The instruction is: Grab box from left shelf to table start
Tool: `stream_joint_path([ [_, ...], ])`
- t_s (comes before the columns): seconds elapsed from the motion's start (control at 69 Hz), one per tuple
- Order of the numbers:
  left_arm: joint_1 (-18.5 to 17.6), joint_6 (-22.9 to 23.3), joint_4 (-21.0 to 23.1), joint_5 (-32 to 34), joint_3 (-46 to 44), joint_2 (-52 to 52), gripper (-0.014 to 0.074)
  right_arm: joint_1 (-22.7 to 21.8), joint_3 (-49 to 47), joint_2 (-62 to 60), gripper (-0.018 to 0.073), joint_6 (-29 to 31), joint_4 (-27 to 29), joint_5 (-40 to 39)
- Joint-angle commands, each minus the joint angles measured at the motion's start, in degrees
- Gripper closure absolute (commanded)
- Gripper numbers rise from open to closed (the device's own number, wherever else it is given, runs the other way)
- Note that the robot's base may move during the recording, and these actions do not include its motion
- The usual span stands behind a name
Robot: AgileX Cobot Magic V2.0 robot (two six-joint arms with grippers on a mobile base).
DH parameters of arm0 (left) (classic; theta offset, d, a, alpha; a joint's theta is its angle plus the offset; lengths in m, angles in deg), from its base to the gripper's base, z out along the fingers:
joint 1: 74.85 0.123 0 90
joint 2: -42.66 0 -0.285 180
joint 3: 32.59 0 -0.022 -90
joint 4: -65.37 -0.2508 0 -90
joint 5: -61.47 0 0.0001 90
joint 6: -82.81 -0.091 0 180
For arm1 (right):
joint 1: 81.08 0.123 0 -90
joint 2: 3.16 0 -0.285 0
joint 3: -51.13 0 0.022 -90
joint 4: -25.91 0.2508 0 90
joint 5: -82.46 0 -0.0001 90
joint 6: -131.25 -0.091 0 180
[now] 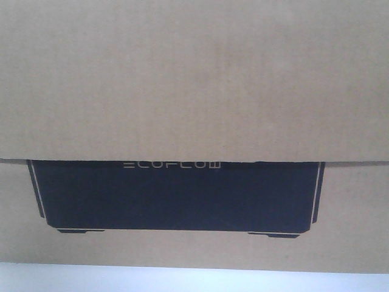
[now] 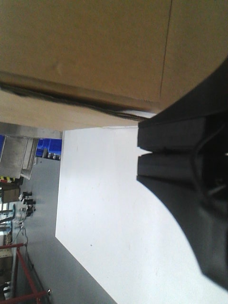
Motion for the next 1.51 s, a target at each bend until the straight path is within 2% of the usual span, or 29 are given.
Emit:
stream_joint_path([
  [0.0,0.6,0.1,1.3,10.9,1.8,0.9,0.0696,-0.3,-1.5,0.8,0.0503,0.2,-1.2,-5.3],
  [0.029,0.8,0.1,1.9,13.0,2.6,0.9,0.0696,-0.3,-1.5,0.8,0.0503,0.2,-1.2,-5.3],
  [0.058,0.9,0.1,2.1,10.8,2.3,0.9,0.0696,-0.3,-1.5,0.8,0.0503,0.2,-1.2,-5.3],
  [1.014,0.9,0.1,2.1,11.7,2.3,0.9,0.0696,-0.3,-1.1,0.8,0.0503,0.2,-1.2,-5.8],
  [1.13,0.9,0.1,2.1,11.7,2.3,0.9,0.0696,-1.0,0.9,0.8,0.0503,0.2,0.0,-8.1],
  [1.304,0.9,0.1,2.1,11.7,2.3,0.9,0.0696,-6.9,7.2,0.6,0.0503,0.2,3.1,-15.7],
  [1.492,0.9,0.1,2.1,11.7,2.3,0.9,0.0696,-9.4,15.5,-0.9,0.0503,0.2,3.8,-23.3],
])
